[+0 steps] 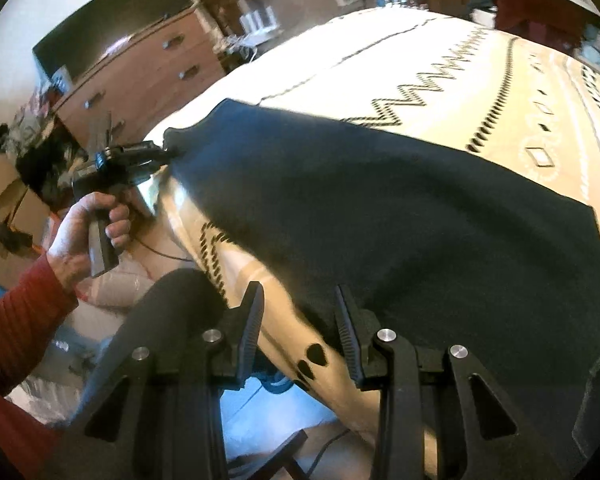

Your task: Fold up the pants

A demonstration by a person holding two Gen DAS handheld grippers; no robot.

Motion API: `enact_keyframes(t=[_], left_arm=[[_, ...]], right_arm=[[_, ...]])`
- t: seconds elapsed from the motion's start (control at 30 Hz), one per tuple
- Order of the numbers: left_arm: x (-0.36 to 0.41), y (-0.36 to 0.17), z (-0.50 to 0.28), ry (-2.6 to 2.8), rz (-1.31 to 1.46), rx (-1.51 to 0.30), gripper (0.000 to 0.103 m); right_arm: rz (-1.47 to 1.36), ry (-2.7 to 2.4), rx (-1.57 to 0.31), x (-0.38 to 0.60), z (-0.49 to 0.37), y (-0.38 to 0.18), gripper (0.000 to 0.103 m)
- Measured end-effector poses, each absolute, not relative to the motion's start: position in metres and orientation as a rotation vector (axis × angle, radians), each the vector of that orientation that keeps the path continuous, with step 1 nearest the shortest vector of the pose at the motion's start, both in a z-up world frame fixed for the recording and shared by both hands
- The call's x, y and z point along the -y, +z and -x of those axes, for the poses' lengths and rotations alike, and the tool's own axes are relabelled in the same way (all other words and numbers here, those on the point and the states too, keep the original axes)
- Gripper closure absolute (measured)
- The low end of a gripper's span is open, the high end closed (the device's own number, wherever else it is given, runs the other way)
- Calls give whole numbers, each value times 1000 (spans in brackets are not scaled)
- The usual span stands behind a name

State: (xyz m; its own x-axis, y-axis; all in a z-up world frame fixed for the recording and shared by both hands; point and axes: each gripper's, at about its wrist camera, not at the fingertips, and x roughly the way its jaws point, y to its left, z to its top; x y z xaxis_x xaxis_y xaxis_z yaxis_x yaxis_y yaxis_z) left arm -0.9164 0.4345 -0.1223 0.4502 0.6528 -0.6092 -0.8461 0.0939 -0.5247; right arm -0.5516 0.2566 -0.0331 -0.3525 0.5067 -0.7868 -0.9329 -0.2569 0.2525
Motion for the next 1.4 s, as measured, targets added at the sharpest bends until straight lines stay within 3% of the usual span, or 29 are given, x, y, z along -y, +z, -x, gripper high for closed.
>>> enact_keyframes(t=[0.2, 0.33, 0.43, 0.5, 0.6, 0.63, 0.67, 0.73, 0.97, 1.1, 1.13, 1.17, 1.2, 1.3, 1.33, 1.4], left_arm=[[-414, -18, 783, 833, 600, -326, 94], [-370, 8, 683, 591, 495, -361, 94], [-326, -14, 612, 415, 451, -458, 94], [-292, -65, 561, 301, 449, -607, 92], [-258, -154, 513, 234, 422, -922, 74], [-250, -161, 514, 267, 380, -884, 71], [-242, -157, 517, 275, 349, -838, 56], [-239, -147, 517, 248, 393, -860, 42], [-246, -92, 580, 323, 449, -728, 42], [-281, -108, 615, 507, 524, -741, 43], [-290, -124, 626, 552, 556, -775, 47], [-293, -132, 630, 553, 576, -790, 66], [-294, -138, 635, 564, 570, -794, 70], [-292, -122, 638, 572, 586, -788, 68], [-289, -114, 642, 582, 590, -759, 68], [-280, -101, 656, 620, 585, -691, 65]], right_arm=[[440, 1579, -967, -223, 450, -19, 63], [309, 1434, -1019, -195, 381, -25, 63], [265, 1359, -1030, -173, 343, -29, 63], [248, 1307, -1031, -157, 318, -33, 63], [230, 1257, -1057, -138, 291, -43, 63], [225, 1256, -1071, -135, 286, -46, 63], [223, 1259, -1078, -133, 284, -48, 63], [218, 1285, -1077, -134, 285, -48, 63], [180, 1494, -1037, -184, 336, -44, 64], [288, 1594, -1033, -223, 369, -63, 72], [356, 1593, -1058, -230, 376, -79, 72], [443, 1568, -1121, -236, 380, -104, 75], [452, 1560, -1136, -235, 380, -119, 81], [437, 1568, -1116, -235, 379, -106, 83], [430, 1575, -1073, -240, 381, -93, 75], [385, 1644, -1034, -261, 386, -73, 75]])
